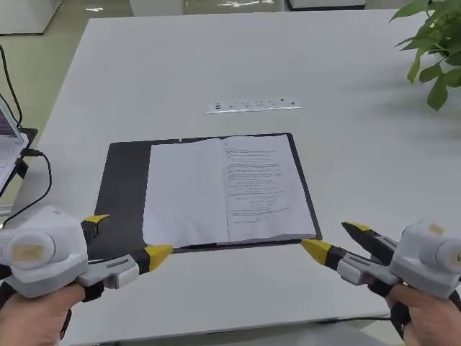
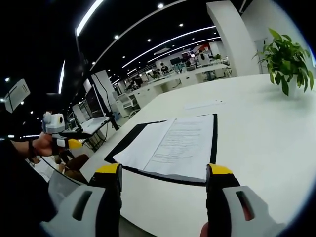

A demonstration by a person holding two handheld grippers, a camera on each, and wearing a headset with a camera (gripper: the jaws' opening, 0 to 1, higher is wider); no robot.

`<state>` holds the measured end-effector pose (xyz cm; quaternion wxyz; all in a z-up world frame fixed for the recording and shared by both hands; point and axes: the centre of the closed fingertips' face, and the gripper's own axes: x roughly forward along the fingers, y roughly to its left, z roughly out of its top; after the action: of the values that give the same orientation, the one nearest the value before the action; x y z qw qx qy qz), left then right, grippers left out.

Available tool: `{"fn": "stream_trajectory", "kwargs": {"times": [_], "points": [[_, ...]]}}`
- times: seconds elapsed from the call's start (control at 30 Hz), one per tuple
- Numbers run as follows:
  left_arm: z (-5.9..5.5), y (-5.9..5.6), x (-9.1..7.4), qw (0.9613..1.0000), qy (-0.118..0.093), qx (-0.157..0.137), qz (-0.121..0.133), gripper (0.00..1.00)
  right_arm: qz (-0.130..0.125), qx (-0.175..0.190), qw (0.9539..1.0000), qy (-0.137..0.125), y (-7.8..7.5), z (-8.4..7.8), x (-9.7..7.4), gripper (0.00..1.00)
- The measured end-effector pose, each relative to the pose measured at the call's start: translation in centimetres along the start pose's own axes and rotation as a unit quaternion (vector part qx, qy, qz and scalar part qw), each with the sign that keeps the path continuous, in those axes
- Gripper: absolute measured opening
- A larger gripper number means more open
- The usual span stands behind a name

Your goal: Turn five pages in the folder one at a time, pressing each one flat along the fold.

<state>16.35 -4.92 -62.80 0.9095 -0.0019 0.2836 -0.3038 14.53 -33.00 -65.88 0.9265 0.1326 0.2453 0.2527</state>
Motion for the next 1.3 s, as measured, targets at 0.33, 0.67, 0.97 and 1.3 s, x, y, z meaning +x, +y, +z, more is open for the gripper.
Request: {"fn": "stream_trajectory", "kwargs": {"times": [0.33,0.67,0.97,1.3], "points": [[1.0,-2.3,2.7,0.9989,0.009,0.016,-0.042,0.82,-0.003,0.002,1.0,0.004,-0.6,-0.3,-0.7,0.69],[2.0,-5.1,6.5,0.9966,0.008,0.024,-0.079,0.83,-0.009,0.016,0.9998,0.003,-1.5,-0.5,-1.0,0.69],[2.1,-7.9,9.3,0.9939,0.015,0.032,-0.104,0.83,-0.006,0.019,0.9998,0.006,-1.8,-0.6,-1.0,0.68],[1.9,-10.5,12.9,0.9881,0.027,0.067,-0.135,0.82,0.003,0.018,0.9996,0.022,-1.8,-1.5,-0.8,0.67]]}}
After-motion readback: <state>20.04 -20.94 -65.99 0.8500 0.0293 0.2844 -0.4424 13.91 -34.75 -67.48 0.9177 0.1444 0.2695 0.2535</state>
